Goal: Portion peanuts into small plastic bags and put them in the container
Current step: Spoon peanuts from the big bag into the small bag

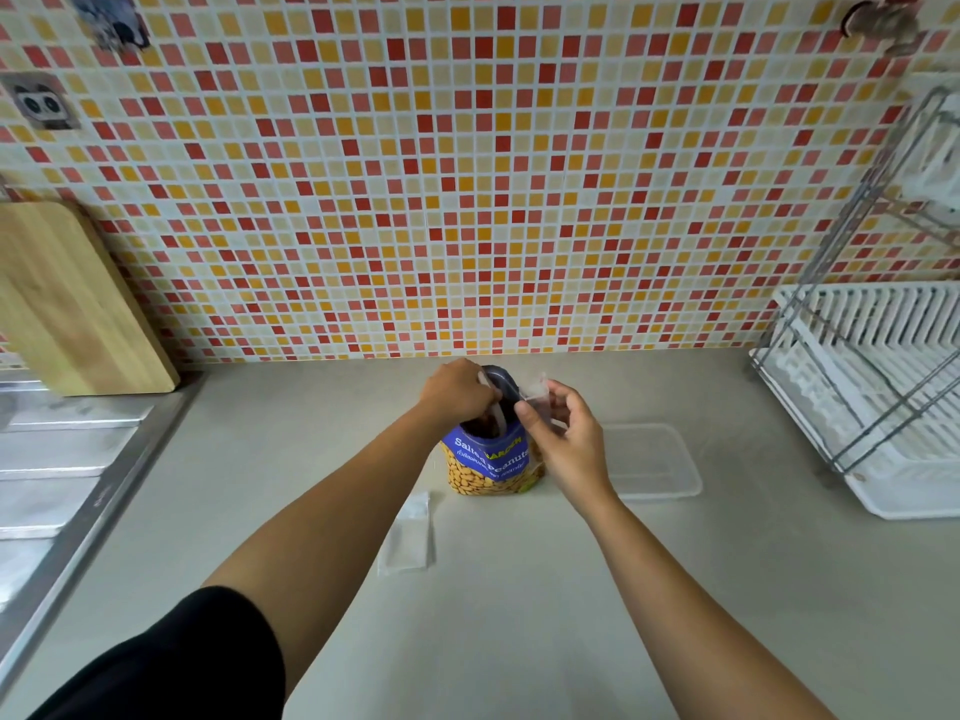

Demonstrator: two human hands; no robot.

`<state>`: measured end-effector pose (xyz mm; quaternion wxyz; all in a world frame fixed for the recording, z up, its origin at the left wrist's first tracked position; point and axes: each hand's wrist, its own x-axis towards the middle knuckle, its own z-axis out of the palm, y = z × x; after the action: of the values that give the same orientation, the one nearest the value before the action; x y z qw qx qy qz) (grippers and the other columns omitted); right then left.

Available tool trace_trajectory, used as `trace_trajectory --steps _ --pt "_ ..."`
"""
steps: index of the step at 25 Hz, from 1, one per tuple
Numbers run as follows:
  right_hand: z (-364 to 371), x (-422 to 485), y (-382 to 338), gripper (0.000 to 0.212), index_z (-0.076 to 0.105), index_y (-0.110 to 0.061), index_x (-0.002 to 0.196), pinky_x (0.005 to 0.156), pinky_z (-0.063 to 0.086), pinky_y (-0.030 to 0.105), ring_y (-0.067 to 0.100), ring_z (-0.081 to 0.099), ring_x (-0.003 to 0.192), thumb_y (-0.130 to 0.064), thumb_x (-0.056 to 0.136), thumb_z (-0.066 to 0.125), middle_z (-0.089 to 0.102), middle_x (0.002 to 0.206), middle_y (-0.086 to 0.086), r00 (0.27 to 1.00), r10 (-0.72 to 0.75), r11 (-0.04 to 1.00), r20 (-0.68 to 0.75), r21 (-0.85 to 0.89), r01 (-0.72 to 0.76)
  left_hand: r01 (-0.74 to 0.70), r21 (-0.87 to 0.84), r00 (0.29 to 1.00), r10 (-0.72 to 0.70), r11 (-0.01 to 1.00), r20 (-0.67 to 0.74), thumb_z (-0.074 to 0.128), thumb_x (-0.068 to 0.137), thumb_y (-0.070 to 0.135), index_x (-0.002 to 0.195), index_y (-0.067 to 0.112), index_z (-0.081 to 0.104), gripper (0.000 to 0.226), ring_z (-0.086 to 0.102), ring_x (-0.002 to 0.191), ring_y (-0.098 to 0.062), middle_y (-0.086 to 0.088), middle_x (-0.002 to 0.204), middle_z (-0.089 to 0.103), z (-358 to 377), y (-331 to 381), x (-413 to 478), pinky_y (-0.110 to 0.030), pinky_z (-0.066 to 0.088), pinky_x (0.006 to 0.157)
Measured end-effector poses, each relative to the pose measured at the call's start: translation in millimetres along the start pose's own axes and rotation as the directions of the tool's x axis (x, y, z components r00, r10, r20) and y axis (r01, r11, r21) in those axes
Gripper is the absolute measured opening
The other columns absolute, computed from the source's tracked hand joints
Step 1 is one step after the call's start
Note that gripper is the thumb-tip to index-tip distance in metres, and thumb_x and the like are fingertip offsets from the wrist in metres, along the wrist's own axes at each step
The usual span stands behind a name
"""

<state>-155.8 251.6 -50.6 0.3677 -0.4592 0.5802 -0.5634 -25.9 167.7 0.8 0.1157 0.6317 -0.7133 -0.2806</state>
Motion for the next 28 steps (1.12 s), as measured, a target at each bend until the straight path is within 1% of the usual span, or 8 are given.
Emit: trace_trajectory --steps 3,5,7,9,15,20,24,28 --pt "-2 1 -1 0.055 0.051 -0.017 0.127 0.086 0.050 0.023 0.012 0.058 0.107 -0.035 0.079 0.071 0.063 0.111 0.000 1.000 0.006 1.000 0.005 -0.011 -0.006 0.142 -0.444 0.990 -0.130 0.885 0.058 0.061 0.088 0.015 0.085 0.002 0.063 0.014 0.064 0.060 -0.016 -0.010 0.070 0.065 -10 -4 0 -0.026 0.057 0.066" --pt "-3 1 -1 0.054 0.051 -0.018 0.127 0.084 0.049 0.020 0.012 0.058 0.108 -0.036 0.079 0.071 0.062 0.113 -0.001 1.000 0.010 1.000 0.010 -0.013 -0.010 0.201 -0.605 0.978 -0.187 0.771 0.087 0.063 0.088 0.012 0.096 -0.002 0.060 0.016 0.064 0.057 -0.016 -0.012 0.074 0.065 -17 -4 -4 -0.018 0.056 0.053" --pt "-4 1 -2 0.054 0.050 -0.018 0.127 0.081 0.049 0.017 0.010 0.057 0.108 -0.035 0.079 0.070 0.062 0.114 -0.001 1.000 0.015 1.000 0.013 -0.021 -0.015 0.227 -0.693 0.972 -0.205 0.684 0.116 0.064 0.087 0.010 0.104 -0.004 0.058 0.022 0.065 0.060 -0.017 -0.013 0.078 0.064 -23 -7 -7 -0.018 0.057 0.052" --pt "-6 0 -4 0.054 0.050 -0.018 0.127 0.079 0.049 0.015 0.008 0.056 0.107 -0.034 0.080 0.070 0.061 0.113 -0.002 1.000 0.018 1.000 0.022 -0.023 -0.018 0.244 -0.746 0.966 -0.224 0.619 0.131 0.064 0.087 0.009 0.107 -0.005 0.057 0.026 0.066 0.062 -0.017 -0.014 0.082 0.064 -28 -12 -7 -0.020 0.058 0.056" --pt "-11 2 -9 0.052 0.050 -0.021 0.126 0.083 0.049 0.019 0.010 0.056 0.107 -0.035 0.080 0.069 0.061 0.114 -0.001 1.000 0.015 1.000 0.017 -0.017 -0.015 0.297 -0.826 0.945 -0.273 0.478 0.181 0.060 0.089 0.006 0.096 0.000 0.060 0.009 0.066 0.049 -0.011 -0.013 0.085 0.065 -38 -19 -10 -0.014 0.053 0.046" --pt "-17 6 -17 0.051 0.050 -0.023 0.126 0.079 0.048 0.017 0.010 0.054 0.108 -0.034 0.080 0.069 0.058 0.117 -0.004 1.000 -0.015 0.999 -0.009 -0.037 0.015 0.304 -0.877 0.928 -0.322 0.372 0.186 0.058 0.090 0.004 0.100 0.005 0.056 0.010 0.066 0.068 -0.016 -0.010 0.084 0.064 -46 -35 -7 -0.017 0.055 0.057" --pt "-15 5 -21 0.048 0.052 -0.020 0.123 0.085 0.050 0.024 0.008 0.054 0.103 -0.033 0.080 0.071 0.056 0.114 -0.006 0.997 -0.073 0.989 -0.001 -0.127 0.072 0.281 -0.894 0.928 -0.336 0.350 0.160 0.056 0.091 0.002 0.092 0.006 0.058 0.005 0.063 0.071 -0.016 -0.009 0.081 0.061 -50 -49 -10 -0.017 0.055 0.052" --pt "-10 4 -20 0.051 0.055 -0.017 0.121 0.081 0.049 0.020 0.006 0.055 0.095 -0.035 0.077 0.073 0.056 0.110 -0.005 0.990 -0.131 0.949 0.050 -0.282 0.140 0.272 -0.904 0.930 -0.331 0.329 0.159 0.055 0.091 0.003 0.085 0.007 0.059 0.009 0.062 0.073 -0.017 -0.009 0.082 0.060 -56 -60 -14 -0.016 0.055 0.055"
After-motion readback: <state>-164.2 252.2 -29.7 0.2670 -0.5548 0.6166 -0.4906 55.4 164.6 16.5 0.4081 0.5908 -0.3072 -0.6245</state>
